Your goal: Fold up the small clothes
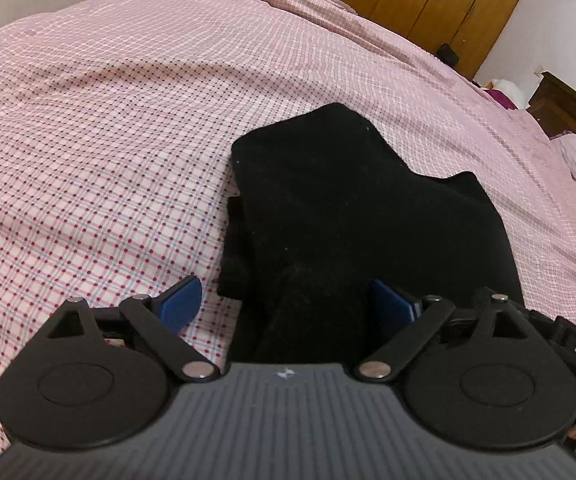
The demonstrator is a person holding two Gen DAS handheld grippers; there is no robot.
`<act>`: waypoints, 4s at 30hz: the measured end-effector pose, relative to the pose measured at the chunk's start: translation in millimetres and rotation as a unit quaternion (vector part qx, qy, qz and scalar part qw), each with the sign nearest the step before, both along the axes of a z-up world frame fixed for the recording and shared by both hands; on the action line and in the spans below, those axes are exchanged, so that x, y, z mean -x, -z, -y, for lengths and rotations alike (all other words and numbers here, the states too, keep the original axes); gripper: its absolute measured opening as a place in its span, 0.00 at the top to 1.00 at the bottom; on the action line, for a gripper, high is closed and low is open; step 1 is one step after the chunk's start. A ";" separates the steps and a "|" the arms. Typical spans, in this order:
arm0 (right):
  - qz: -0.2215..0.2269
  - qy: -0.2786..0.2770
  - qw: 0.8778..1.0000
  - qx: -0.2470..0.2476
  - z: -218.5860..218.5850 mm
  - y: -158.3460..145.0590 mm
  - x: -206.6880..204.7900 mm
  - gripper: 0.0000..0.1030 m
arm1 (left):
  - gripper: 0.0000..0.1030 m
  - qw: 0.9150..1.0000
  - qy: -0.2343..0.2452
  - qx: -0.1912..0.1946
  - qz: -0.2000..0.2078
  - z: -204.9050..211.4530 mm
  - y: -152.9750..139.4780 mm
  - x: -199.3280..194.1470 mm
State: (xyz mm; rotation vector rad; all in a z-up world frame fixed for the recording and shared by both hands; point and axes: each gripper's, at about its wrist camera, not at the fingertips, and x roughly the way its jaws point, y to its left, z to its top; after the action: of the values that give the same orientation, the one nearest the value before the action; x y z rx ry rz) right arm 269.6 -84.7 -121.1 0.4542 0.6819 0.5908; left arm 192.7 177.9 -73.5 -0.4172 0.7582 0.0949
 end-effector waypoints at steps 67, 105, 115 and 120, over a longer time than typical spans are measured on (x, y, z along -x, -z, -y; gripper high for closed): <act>-0.038 0.056 0.996 0.065 106.0 -29.4 99.2 0.48 | 0.43 0.990 0.139 -0.018 0.014 138.3 -42.7 114.9; 0.018 0.070 0.983 0.167 92.5 -78.8 216.2 0.19 | 0.04 0.989 0.089 -0.108 -0.038 163.1 -52.0 163.6; -0.045 0.081 0.979 0.184 87.6 -51.5 217.9 0.19 | 0.03 0.982 0.097 -0.139 -0.082 179.7 -32.9 159.2; -0.058 0.075 0.978 0.188 84.2 -43.9 217.1 0.19 | 0.03 0.980 0.102 -0.139 -0.096 183.9 -24.2 157.4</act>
State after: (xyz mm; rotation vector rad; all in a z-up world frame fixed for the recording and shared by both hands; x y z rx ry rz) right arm 52.5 -168.9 -77.2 0.1850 0.8432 0.2839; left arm 35.3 -6.0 -49.4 -0.0618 0.9592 0.0475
